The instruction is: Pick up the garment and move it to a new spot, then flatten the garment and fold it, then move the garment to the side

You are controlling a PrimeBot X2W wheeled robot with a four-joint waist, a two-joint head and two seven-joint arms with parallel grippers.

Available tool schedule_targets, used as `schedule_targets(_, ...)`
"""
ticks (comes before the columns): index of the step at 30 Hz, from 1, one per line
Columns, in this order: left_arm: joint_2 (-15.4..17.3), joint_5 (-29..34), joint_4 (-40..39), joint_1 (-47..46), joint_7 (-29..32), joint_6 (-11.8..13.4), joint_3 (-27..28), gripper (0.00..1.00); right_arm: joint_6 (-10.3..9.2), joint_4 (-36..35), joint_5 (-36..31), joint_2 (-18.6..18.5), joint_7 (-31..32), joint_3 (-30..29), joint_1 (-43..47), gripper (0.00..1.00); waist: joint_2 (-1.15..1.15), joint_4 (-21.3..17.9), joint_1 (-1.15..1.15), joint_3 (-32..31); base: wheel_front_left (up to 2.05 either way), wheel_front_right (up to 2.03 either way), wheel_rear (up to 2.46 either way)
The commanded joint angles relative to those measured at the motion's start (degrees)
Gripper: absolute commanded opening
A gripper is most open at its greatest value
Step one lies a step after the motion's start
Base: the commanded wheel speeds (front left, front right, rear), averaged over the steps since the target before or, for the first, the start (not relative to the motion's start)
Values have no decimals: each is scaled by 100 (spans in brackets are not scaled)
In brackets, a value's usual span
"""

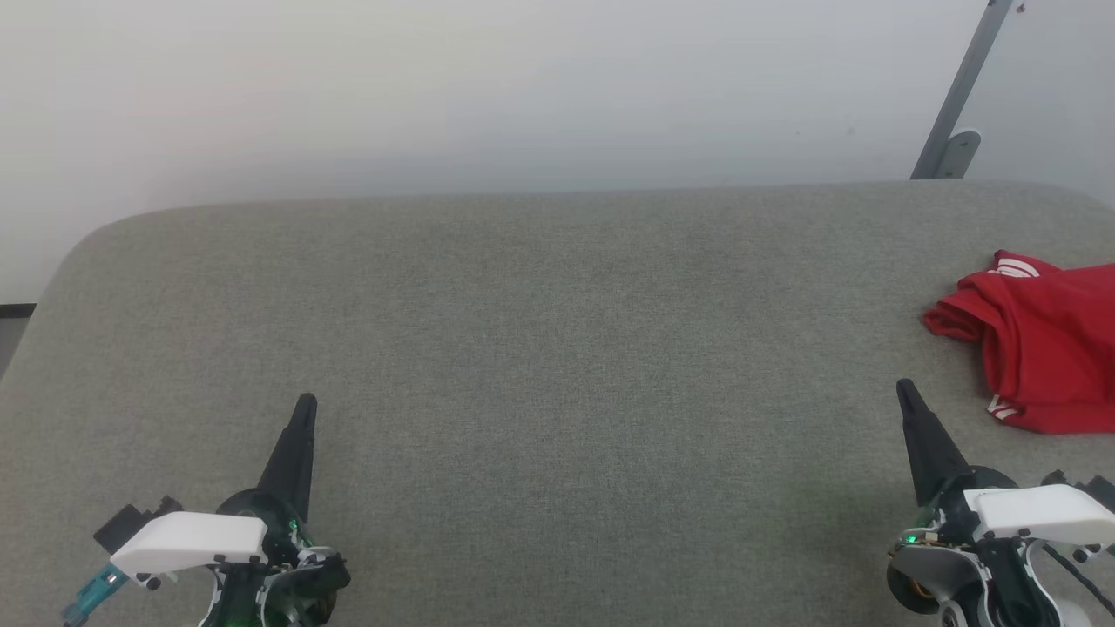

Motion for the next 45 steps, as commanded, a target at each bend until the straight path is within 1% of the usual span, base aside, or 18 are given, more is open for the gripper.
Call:
schedule_targets(1, -17, -17, -4, -66, 19, -2, 1, 0, 2, -15, 22, 21, 9, -6, -25, 0, 0, 0, 0, 0, 0, 0, 0)
schedule_targets(45, -17, -19, -4, -66, 17, -2, -1, 0, 2, -14, 23, 20, 7, -7, -24, 0, 0, 0, 0, 0, 0, 0, 0)
